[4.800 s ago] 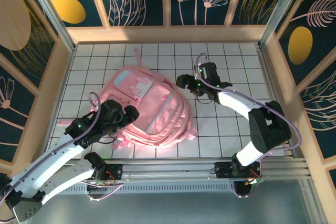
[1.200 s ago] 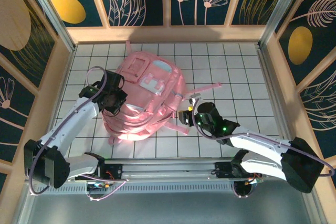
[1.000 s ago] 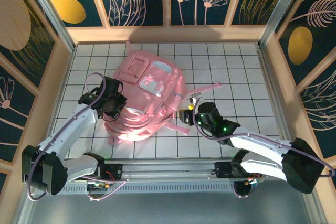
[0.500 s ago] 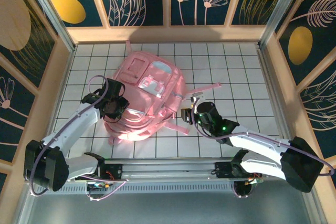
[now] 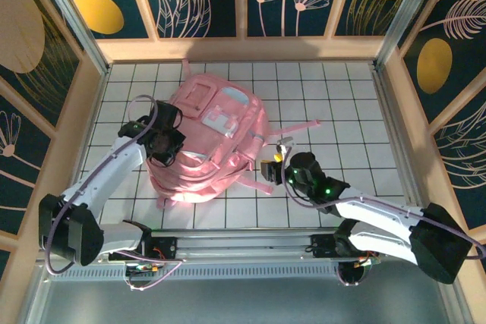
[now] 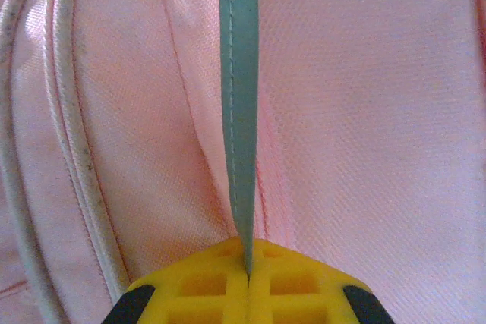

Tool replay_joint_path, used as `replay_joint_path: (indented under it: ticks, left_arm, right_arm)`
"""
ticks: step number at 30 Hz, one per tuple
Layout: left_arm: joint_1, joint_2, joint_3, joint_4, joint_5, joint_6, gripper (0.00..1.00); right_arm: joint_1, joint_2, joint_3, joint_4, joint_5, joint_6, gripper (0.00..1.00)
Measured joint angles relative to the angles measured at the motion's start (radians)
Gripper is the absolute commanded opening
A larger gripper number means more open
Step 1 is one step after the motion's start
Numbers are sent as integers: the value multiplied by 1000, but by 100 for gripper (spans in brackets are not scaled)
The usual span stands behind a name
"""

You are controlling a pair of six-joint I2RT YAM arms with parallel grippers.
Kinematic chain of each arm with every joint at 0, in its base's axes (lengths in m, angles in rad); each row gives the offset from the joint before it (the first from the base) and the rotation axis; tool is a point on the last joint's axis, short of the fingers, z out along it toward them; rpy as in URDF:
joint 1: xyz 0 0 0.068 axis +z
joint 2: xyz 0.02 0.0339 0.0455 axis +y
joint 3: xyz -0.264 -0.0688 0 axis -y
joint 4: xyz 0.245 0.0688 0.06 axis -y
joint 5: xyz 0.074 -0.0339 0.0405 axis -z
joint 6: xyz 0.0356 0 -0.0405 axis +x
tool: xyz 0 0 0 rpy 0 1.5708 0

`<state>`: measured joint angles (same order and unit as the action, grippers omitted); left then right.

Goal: Pack the student bag

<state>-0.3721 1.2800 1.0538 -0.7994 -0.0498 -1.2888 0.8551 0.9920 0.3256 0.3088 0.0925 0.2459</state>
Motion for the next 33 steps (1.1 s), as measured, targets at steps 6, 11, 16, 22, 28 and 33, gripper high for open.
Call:
replay_joint_path:
  ticks: [6,11,16,22,28,33]
  left_arm:
    - [0,-59,107,4,-7,-18,0]
    - [0,-65,124,16,2,-30,0]
    - [0,-63,127,17,12,-38,0]
    - [0,-49,172,17,15,-41,0]
    - [0,-40,196,17,16,-45,0]
    - [0,-35,205,17,17,-49,0]
  right_arm:
    - [2,-43,-80,88,-51,-44,57]
    - [-5,40,-74,163,-145,-53,58]
    - [-29,175,-70,247,-248,4,62]
    - [-155,320,-68,425,-409,135,55]
    - [-230,499,-66,677,-620,241,56]
    - [-231,618,-17,756,-716,270,58]
